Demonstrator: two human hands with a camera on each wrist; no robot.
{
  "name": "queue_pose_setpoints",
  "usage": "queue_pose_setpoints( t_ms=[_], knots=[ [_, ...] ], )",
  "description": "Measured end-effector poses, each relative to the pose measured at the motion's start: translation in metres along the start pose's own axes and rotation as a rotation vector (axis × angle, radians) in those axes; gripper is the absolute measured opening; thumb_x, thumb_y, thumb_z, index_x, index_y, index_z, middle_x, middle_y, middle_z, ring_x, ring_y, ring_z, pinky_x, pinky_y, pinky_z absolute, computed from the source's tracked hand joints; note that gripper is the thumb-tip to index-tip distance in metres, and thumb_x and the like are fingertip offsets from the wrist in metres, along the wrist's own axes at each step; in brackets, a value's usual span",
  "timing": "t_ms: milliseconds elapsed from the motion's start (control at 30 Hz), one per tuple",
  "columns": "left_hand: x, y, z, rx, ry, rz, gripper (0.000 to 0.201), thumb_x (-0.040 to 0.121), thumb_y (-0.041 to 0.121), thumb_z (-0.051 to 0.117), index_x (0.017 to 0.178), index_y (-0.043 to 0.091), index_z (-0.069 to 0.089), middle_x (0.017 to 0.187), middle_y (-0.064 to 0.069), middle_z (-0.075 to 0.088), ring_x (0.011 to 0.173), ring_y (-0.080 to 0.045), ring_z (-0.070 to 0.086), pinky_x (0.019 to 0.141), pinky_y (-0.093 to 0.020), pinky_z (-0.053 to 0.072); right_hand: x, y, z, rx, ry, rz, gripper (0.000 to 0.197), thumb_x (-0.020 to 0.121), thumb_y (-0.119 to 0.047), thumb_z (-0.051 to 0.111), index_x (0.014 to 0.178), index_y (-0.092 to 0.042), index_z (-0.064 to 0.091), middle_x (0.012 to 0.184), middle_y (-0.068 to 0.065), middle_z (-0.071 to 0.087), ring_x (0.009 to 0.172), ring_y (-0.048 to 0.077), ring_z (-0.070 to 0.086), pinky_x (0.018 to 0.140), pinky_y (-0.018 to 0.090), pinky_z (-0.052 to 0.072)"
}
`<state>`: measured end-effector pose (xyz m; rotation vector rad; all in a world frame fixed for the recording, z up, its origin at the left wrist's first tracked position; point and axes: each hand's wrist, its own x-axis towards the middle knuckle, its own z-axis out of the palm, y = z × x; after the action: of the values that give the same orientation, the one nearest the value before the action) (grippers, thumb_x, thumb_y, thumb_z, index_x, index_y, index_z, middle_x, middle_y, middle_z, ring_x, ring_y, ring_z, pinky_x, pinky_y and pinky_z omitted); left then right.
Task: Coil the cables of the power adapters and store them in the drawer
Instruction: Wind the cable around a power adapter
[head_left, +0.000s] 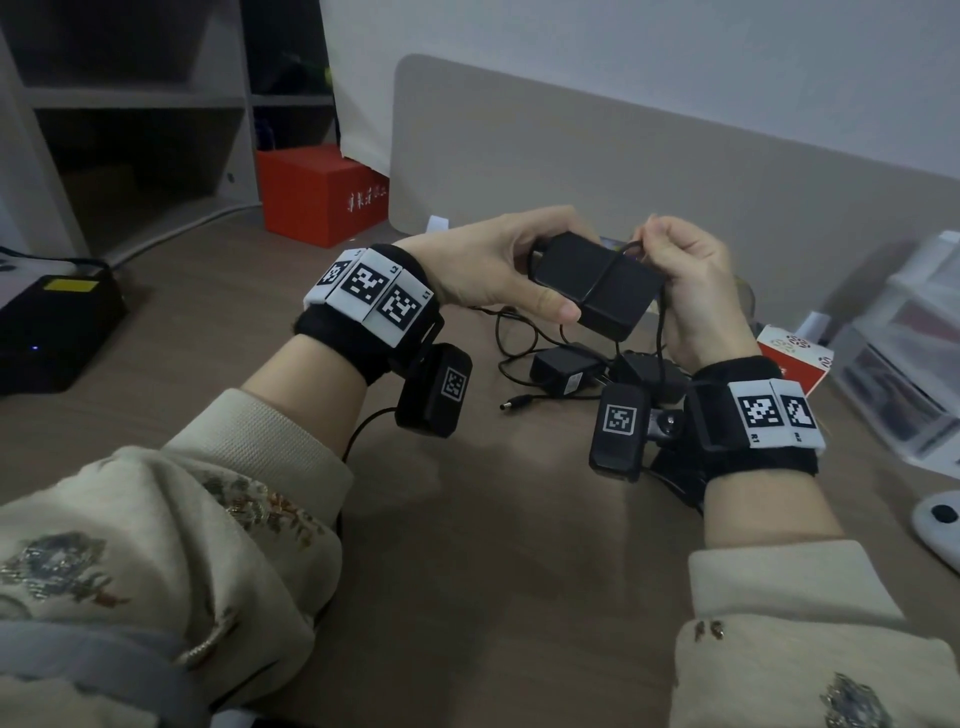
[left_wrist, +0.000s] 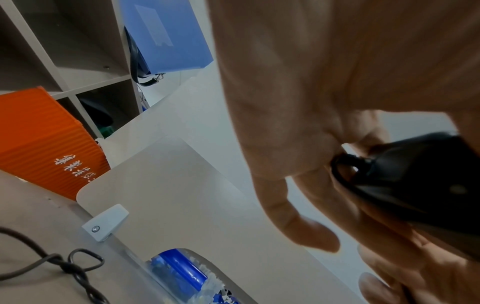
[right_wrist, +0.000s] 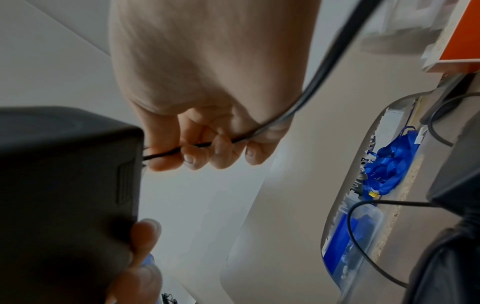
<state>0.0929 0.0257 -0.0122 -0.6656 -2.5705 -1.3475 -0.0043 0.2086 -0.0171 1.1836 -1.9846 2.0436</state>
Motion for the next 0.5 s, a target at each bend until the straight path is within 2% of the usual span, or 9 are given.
queue_pose_setpoints(
  t_ms=[67,133,167,267,333,367,433,500],
  knots=[
    [0.000,0.000,-0.001,0.009,0.019,0.012,0.055,0.079,0.014,0.076,0.122,-0.005,0.047,0.106,-0.016,0.053,0.092,-0.011,0.055,0.081,-0.019,0.047,0.000,0.000,0.000,0.014,-0.009,0.000,0.031,0.089,-0.040,0.054,0.063,-0.030,0.069,0.069,0.004,0.049,0.067,0.018,0.037,0.061,0.028,0.030],
    [0.000,0.001,-0.002,0.001,0.046,0.030,0.048,0.080,0.007,0.072,0.120,-0.003,0.047,0.102,-0.009,0.053,0.088,-0.003,0.054,0.079,-0.015,0.045,0.001,0.001,-0.001,0.022,-0.036,0.013,0.033,0.091,-0.034,0.052,0.062,-0.029,0.067,0.066,-0.005,0.053,0.066,0.014,0.040,0.059,0.026,0.032],
    [0.000,0.002,-0.002,-0.006,0.058,0.042,0.046,0.080,0.005,0.071,0.119,-0.002,0.046,0.100,-0.005,0.053,0.086,0.000,0.054,0.078,-0.014,0.044,0.001,0.001,0.000,0.016,-0.051,0.019,0.033,0.093,-0.029,0.050,0.063,-0.027,0.065,0.068,-0.005,0.054,0.068,0.015,0.042,0.059,0.026,0.032],
    [0.000,0.002,-0.001,-0.024,0.107,0.074,0.044,0.083,-0.002,0.069,0.119,-0.002,0.044,0.098,-0.001,0.053,0.084,0.006,0.055,0.076,-0.011,0.043,0.001,0.000,0.004,-0.039,-0.099,0.032,0.026,0.100,-0.017,0.047,0.077,-0.017,0.061,0.084,0.012,0.056,0.079,0.022,0.048,0.063,0.027,0.040],
    [-0.001,0.004,-0.002,-0.025,0.156,0.086,0.041,0.084,-0.004,0.067,0.118,-0.001,0.044,0.098,0.000,0.053,0.084,0.007,0.056,0.076,-0.011,0.044,0.000,-0.002,0.006,-0.041,-0.112,0.064,0.025,0.100,-0.010,0.046,0.084,-0.015,0.064,0.083,0.010,0.063,0.074,0.018,0.057,0.062,0.023,0.046],
    [-0.001,0.004,-0.002,-0.026,0.186,0.088,0.039,0.085,-0.003,0.067,0.117,0.000,0.044,0.098,0.001,0.053,0.084,0.007,0.057,0.077,-0.012,0.045,0.000,-0.001,0.007,-0.046,-0.118,0.079,0.027,0.099,-0.007,0.045,0.086,-0.017,0.067,0.078,0.004,0.064,0.068,0.012,0.057,0.059,0.021,0.045],
    [-0.002,0.006,-0.002,-0.008,0.288,0.074,0.035,0.087,0.003,0.069,0.115,0.005,0.047,0.096,0.005,0.054,0.082,0.008,0.057,0.075,-0.012,0.045,-0.001,0.003,0.010,-0.106,-0.144,0.102,0.032,0.099,-0.005,0.045,0.081,-0.018,0.067,0.063,-0.004,0.055,0.055,0.007,0.043,0.052,0.020,0.033],
    [-0.001,0.006,-0.001,0.027,0.426,0.048,0.033,0.087,0.009,0.072,0.112,0.007,0.050,0.092,0.007,0.054,0.077,0.009,0.056,0.071,-0.011,0.045,-0.001,0.008,0.015,-0.207,-0.193,0.123,0.030,0.101,-0.010,0.045,0.081,-0.018,0.065,0.059,-0.003,0.046,0.053,0.007,0.037,0.051,0.020,0.030]
  ],
)
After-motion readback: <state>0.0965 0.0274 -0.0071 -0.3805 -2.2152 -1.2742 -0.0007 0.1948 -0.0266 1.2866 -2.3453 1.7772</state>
